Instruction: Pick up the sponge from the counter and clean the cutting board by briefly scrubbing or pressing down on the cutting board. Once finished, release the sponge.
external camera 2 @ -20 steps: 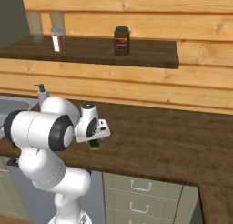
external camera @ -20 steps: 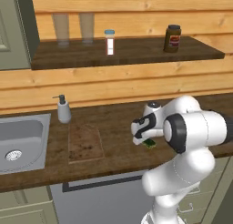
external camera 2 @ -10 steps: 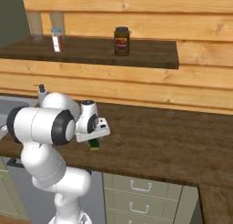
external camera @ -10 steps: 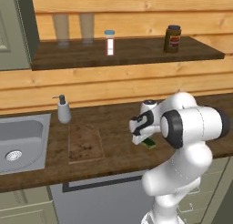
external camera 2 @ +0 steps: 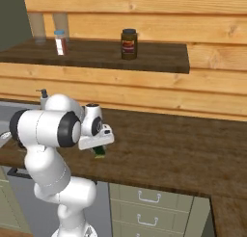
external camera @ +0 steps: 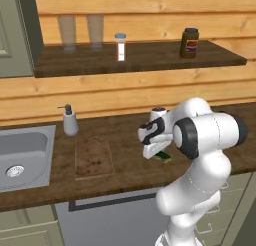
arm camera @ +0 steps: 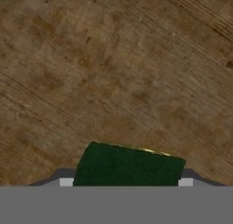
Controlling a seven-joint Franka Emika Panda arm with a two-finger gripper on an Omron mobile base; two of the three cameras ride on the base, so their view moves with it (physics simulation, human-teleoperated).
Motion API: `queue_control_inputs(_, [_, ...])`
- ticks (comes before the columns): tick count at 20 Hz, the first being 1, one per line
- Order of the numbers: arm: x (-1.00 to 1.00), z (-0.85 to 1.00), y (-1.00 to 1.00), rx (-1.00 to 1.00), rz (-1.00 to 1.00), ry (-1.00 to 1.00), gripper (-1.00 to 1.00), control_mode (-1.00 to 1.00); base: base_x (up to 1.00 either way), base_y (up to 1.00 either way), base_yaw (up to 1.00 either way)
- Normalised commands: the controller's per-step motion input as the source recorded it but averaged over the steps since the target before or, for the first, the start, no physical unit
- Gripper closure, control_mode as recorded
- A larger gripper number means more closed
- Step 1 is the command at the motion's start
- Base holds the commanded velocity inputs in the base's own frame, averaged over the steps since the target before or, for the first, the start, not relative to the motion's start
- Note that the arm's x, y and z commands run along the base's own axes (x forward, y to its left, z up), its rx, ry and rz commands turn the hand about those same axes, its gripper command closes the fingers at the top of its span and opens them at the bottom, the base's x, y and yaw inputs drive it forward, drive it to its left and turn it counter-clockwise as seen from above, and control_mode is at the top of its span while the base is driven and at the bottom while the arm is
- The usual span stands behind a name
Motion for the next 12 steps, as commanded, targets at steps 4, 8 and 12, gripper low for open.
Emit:
queue_control_inputs(4, [-0.92,-0.76,0.19,-0.01,0.03,-0.03,1.0,-1.0,0.0,0.0,0.0])
queue_control_inputs(8, [-0.63,0.12,0.02,0.02,0.0,-0.08,1.0,-1.0,0.0,0.0,0.0])
queue_control_inputs(12, [-0.27,1.0,0.04,0.15,-0.02,0.0,1.0,-1.0,0.0,0.0,0.0])
